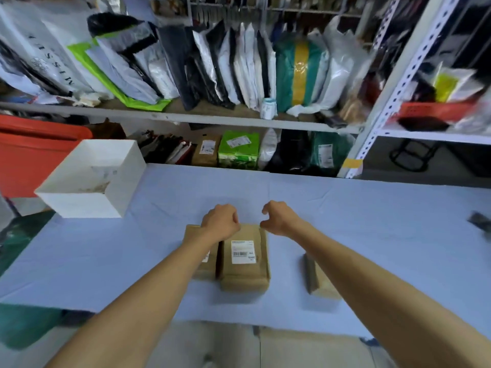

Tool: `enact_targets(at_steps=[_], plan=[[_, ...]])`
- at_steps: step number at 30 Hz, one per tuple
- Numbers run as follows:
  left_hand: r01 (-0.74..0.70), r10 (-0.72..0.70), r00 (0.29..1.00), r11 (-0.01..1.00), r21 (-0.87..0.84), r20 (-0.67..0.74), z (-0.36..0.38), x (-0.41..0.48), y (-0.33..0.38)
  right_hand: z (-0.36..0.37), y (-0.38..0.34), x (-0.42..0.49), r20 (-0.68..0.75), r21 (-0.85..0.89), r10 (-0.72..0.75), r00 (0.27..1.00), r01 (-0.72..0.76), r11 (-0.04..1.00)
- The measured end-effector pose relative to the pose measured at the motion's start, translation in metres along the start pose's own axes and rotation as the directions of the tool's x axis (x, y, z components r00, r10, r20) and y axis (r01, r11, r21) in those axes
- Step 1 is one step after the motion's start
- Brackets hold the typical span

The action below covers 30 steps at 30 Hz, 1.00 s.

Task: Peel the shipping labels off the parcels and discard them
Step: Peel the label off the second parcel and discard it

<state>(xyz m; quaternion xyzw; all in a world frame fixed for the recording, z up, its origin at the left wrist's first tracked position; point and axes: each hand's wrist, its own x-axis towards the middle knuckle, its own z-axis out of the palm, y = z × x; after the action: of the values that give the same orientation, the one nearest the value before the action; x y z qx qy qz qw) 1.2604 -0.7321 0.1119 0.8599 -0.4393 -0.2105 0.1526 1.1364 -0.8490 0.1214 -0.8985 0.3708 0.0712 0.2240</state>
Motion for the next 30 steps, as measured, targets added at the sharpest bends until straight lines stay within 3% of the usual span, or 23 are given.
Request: enact_targets(at_steps=[18,23,30], plan=[[0.042,-0.041,0.995,0.999,-0.013,0.089,0.048,0.000,-0.019,0.047,0.022,-0.007,0.102,0.047,0.093,0.990,-0.098,0.994],[0.075,-0.073,0.997,0.996,-0.048,0.036,0.073,0.005,-0.023,0.074,0.036,0.002,0.157,0.030,0.074,0.985,-0.080,0.996],[0.113,-0.116,0.993,0.990,-0.078,-0.037,0.095,0.011,-0.032,0.089,0.055,0.013,0.189,0.187,0.153,0.970,-0.189,0.964]])
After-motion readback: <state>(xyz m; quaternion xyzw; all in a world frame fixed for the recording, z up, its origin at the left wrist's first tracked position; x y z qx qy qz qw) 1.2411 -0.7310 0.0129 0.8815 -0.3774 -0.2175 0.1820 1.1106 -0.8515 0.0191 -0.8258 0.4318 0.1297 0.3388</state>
